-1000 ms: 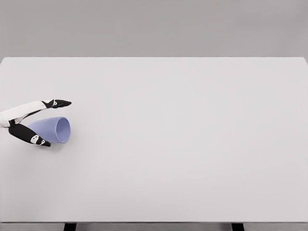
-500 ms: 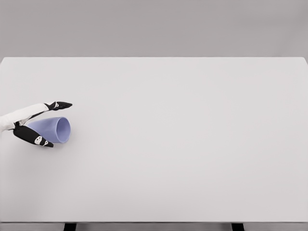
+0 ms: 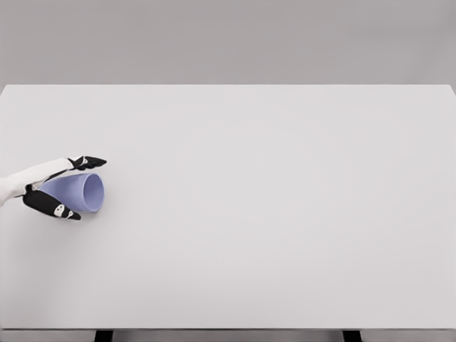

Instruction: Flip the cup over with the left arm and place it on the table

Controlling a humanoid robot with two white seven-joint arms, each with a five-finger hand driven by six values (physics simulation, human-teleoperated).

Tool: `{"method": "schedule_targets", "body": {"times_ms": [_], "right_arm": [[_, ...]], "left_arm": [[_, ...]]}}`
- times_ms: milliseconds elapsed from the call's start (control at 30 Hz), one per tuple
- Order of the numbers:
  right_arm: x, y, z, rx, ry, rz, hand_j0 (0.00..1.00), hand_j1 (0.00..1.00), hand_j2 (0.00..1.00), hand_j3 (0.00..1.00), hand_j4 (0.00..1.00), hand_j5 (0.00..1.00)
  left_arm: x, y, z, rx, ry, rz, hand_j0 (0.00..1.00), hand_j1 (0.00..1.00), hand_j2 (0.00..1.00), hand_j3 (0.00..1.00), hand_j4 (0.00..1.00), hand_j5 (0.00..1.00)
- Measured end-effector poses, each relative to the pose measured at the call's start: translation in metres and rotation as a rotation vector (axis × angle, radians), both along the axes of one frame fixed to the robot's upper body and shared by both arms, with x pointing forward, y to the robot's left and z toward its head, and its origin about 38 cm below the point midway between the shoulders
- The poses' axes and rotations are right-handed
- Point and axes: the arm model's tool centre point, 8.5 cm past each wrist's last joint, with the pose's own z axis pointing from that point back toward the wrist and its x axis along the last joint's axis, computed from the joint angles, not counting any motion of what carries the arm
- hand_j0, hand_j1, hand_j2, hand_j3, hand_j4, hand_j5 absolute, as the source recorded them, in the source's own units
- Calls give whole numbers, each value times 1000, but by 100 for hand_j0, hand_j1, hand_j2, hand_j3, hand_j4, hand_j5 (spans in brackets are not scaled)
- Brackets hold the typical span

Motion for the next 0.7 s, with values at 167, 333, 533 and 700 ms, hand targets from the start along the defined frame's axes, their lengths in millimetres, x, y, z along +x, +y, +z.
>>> {"method": "schedule_targets", "body": {"times_ms": [167, 333, 533, 700], "right_arm": [[0, 0, 0, 0, -1, 0, 100, 100, 100, 100, 100, 100], [0, 0, 0, 0, -1, 0, 100, 100, 100, 100, 100, 100], [0, 0, 0, 0, -1, 0, 100, 100, 100, 100, 100, 100], [-1, 0, 0, 0, 1, 0, 100, 100, 100, 100, 100, 100]], "left_arm": [[0, -1, -3, 0, 1, 5, 81, 81, 81, 81, 81, 81], [-2, -1, -8, -9, 9, 28, 64, 64, 64, 64, 64, 64], [-3, -2, -8, -13, 10, 31, 63, 63, 63, 63, 63, 63], [-3, -15, 3, -43, -45, -25, 62, 62, 62, 62, 62, 62]]}}
